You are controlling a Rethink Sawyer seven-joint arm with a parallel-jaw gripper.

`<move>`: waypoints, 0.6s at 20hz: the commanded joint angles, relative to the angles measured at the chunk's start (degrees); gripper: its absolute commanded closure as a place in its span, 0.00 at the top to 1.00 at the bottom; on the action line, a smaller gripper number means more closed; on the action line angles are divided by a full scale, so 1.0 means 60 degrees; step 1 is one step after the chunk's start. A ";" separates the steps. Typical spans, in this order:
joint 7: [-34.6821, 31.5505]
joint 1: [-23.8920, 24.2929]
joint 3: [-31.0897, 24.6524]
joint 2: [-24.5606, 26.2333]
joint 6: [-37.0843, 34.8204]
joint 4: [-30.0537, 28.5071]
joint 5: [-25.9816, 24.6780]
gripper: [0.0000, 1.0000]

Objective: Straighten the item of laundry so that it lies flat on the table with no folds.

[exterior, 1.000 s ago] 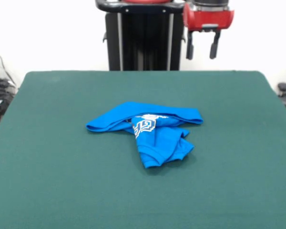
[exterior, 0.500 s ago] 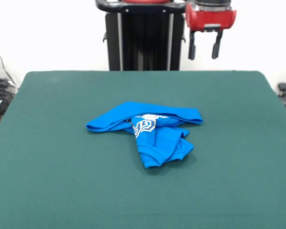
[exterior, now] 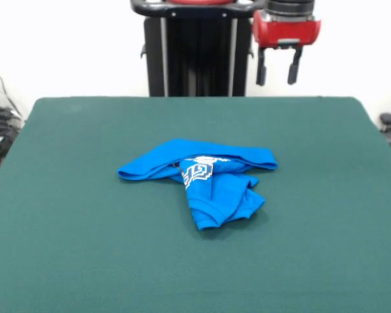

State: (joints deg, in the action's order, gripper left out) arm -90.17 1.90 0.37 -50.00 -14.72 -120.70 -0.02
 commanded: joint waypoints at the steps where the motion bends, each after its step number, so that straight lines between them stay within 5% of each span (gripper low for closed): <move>1: -0.1605 -0.0246 -0.0010 0.0216 0.0330 0.0230 -0.0160 1.00; 12: -0.1663 -0.0251 0.0137 0.0132 -0.0183 0.0402 0.0047 1.00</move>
State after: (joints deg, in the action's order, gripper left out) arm -90.17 1.75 1.09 -49.30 -14.72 -120.70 -0.02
